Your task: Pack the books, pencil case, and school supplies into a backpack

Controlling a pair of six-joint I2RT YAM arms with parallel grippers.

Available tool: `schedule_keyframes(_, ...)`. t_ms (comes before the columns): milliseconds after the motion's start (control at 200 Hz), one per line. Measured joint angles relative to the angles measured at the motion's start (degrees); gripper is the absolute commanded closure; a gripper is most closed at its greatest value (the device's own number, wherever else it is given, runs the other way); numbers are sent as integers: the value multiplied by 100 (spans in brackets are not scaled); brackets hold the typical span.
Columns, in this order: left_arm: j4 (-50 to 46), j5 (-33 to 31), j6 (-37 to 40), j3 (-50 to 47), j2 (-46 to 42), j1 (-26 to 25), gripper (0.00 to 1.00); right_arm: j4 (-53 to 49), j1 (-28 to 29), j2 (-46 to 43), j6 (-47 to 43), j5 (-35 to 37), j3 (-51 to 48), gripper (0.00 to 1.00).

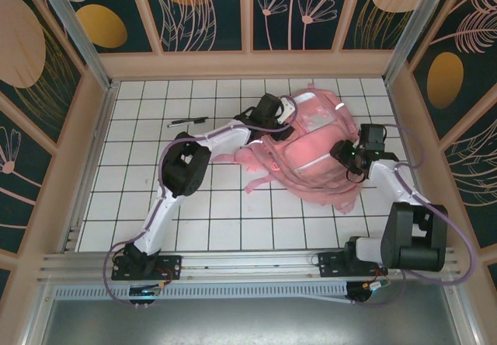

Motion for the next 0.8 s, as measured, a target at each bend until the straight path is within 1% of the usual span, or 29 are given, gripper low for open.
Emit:
schedule_keyframes(70,201,133,-149,-479,-310,2,49,149,-149,238,-79,-109,39,51)
schedule_keyframes(115,354,181,-337,-1163,-699,-15,49,232,-247,426,-107,-201,96,55)
schedule_keyframes(195,804,153,-595,-2446,-1368,-125,49,345,-380,772,-155,-450,249,55)
schedule_keyframes(255,1097,92,-793,-3309,-1928,-323,49,452,-433,1005,-208,-614,337,55)
schedule_keyframes(335,1244,98,-1056,-4159,-2575,-680,50,662,-457,1259,-245,-846,420,55)
schedule_keyframes(460,1366,365,-1475,-5278,-3375,-1174,51,855,-372,1674,-267,-1143,686,55)
schedule_keyframes(591,1255,570,-1749,-5914,-4089,-1438,51,859,-28,2168,-367,-1196,1182,54)
schedule_keyframes(701,885,737,-1945,-6140,-4594,-1504,50,953,326,2594,-387,-1139,1661,54)
schedule_keyframes(801,627,861,-1932,-6314,-5171,-1513,47,1248,772,2896,-323,-1069,1939,55)
